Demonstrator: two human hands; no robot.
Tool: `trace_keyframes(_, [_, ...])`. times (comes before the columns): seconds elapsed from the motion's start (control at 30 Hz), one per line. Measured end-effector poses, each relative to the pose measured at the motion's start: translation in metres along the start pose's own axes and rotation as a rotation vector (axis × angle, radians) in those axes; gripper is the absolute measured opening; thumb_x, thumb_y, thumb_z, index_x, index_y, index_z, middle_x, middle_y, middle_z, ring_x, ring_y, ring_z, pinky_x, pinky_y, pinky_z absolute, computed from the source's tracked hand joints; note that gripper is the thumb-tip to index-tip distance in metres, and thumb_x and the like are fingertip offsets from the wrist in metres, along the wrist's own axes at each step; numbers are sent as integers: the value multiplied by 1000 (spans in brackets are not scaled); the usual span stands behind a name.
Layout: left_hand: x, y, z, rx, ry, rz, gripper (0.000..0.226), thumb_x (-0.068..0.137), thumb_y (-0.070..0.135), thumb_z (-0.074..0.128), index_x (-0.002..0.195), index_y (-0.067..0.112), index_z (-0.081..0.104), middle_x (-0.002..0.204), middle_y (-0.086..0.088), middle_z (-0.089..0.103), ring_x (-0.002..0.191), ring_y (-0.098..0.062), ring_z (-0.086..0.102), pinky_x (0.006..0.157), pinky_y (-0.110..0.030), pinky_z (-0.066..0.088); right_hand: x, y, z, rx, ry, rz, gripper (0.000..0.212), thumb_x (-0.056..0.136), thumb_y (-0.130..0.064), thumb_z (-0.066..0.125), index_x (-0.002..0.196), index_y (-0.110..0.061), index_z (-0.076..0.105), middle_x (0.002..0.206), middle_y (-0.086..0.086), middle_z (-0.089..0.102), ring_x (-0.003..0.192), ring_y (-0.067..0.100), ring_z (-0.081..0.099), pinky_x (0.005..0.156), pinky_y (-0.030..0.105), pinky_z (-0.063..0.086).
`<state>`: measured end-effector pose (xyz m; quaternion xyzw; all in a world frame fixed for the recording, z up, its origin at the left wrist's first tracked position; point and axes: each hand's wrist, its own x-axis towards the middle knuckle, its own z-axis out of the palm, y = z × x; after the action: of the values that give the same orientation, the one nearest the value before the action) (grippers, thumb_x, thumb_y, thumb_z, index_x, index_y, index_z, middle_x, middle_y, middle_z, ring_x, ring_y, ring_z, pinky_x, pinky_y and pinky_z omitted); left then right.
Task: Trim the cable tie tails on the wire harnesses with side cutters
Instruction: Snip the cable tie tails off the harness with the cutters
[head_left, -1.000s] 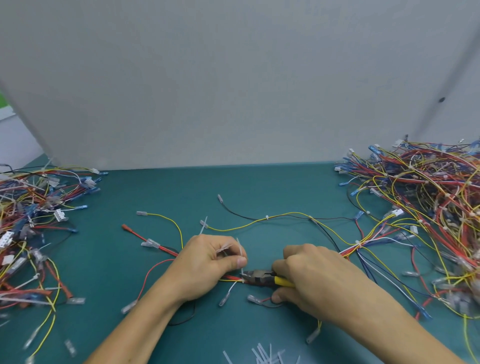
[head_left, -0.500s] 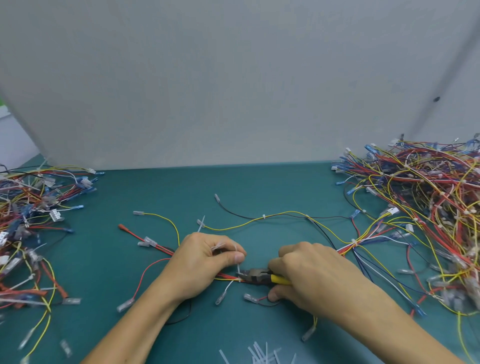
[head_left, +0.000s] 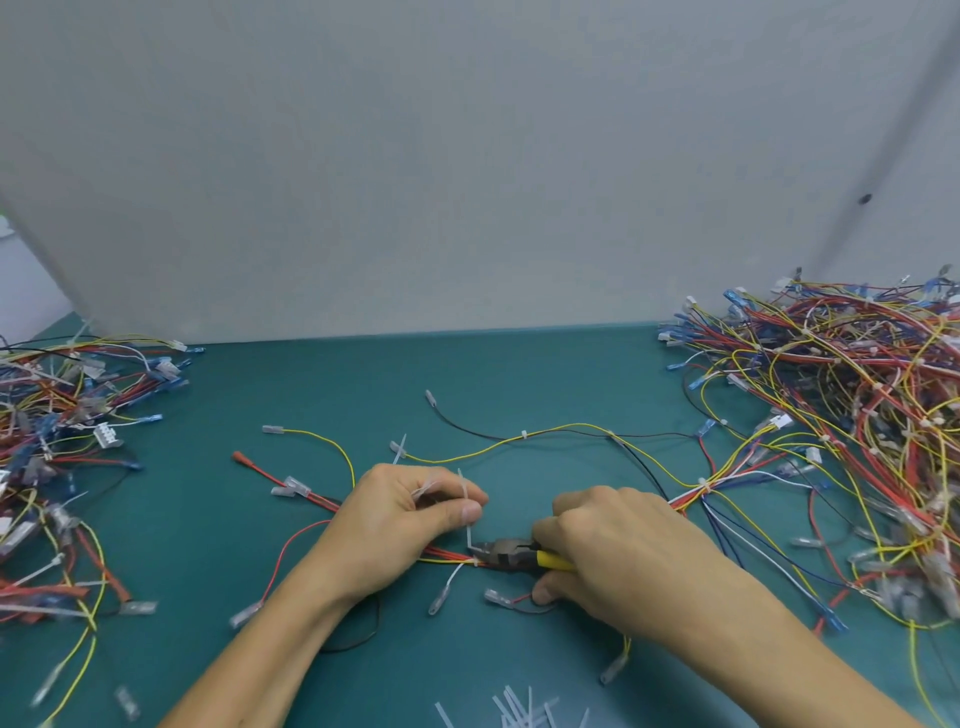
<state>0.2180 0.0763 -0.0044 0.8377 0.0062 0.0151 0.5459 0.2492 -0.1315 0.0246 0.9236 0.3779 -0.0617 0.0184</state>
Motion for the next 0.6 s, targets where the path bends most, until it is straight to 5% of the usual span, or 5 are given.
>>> trace_keyframes(0.17, [-2,8,-2,-203,41,-8,16,88,2,62,87,13,74,60,10,62,40,4,45,45,-6,33,1,0,1,27,-7,7,38,86,-59,54,99,-24,58,92,-4,45,94,30,56,64,33,30])
trace_keyframes(0.3, [-2,13,-8,-512,25,-112,22,95,6,49,89,9,70,57,2,44,39,-6,16,37,-12,18,0,4,-2,116,-23,12,41,83,-65,54,92,-25,52,94,-7,48,97,26,55,67,34,37])
trace_keyframes(0.43, [-3,20,-24,-695,41,-109,22,95,3,37,99,8,58,54,1,37,38,-5,18,38,-10,16,-1,12,-8,236,13,37,33,87,-64,49,88,-32,44,91,-13,44,98,18,53,80,36,44])
trace_keyframes(0.6, [-6,19,-57,-823,224,-140,25,82,-7,30,80,16,42,55,-4,40,38,-11,28,35,-13,18,-3,11,-5,310,75,89,14,87,-38,51,99,-30,52,97,-11,40,94,15,50,83,32,43])
